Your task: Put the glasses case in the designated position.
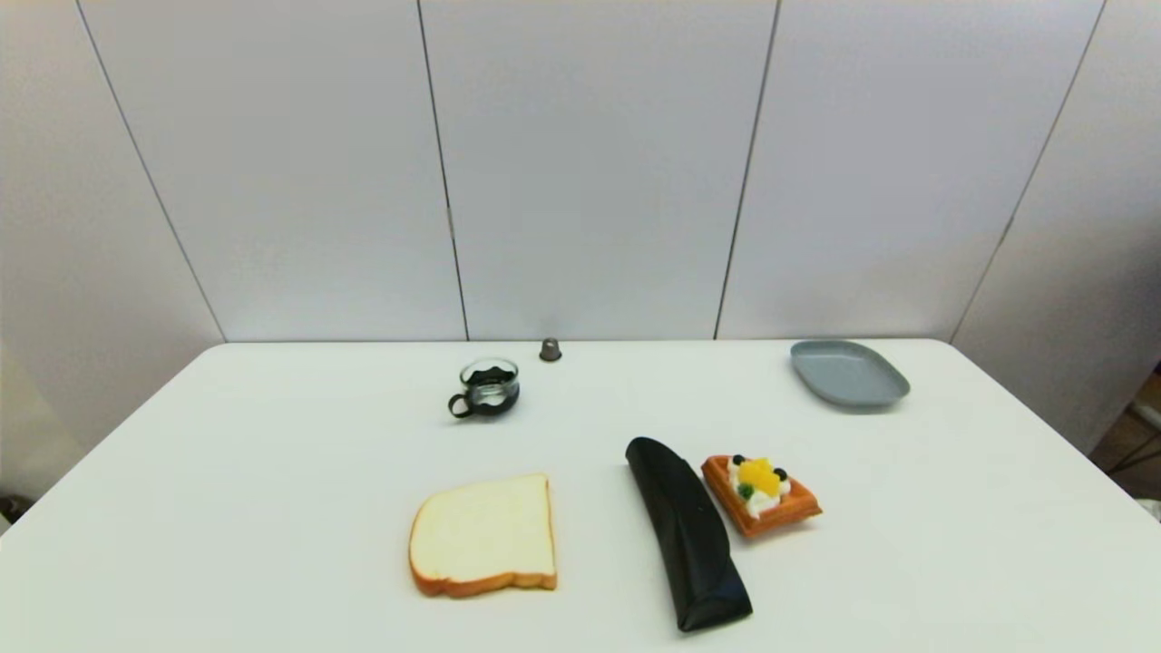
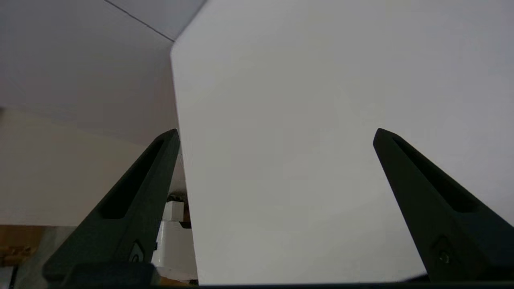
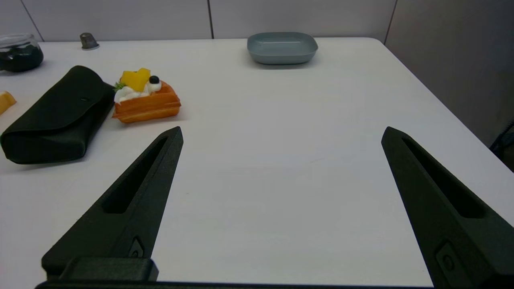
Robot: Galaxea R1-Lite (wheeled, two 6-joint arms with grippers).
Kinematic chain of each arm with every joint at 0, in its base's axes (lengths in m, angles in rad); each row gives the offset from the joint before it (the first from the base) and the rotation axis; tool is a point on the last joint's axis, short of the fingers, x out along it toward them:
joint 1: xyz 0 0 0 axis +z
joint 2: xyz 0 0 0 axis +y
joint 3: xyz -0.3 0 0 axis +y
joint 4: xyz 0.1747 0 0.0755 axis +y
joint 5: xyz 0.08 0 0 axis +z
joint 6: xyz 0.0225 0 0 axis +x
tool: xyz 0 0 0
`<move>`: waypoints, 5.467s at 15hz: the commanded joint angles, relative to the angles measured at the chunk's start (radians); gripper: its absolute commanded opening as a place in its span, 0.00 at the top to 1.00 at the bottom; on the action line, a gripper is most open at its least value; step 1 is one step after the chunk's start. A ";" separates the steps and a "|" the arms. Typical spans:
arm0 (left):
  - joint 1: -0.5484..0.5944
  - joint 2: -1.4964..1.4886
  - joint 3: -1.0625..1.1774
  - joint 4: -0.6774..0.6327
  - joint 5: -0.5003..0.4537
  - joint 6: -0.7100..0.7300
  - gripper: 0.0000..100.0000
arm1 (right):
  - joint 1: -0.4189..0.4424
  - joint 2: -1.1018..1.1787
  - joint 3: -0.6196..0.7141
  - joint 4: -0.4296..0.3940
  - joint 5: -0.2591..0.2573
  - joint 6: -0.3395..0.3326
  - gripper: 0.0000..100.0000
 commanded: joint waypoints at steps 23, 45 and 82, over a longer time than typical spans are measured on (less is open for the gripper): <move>0.076 -0.194 0.378 -0.719 0.071 -0.211 0.00 | 0.002 0.002 0.000 0.000 0.000 -0.003 0.00; 0.079 -0.321 0.507 -0.614 0.013 -0.704 0.00 | 0.000 0.002 0.000 0.000 0.000 -0.003 0.00; 0.079 -0.346 0.516 -0.509 -0.084 -0.750 0.00 | 0.000 0.002 0.000 -0.002 0.000 0.000 0.00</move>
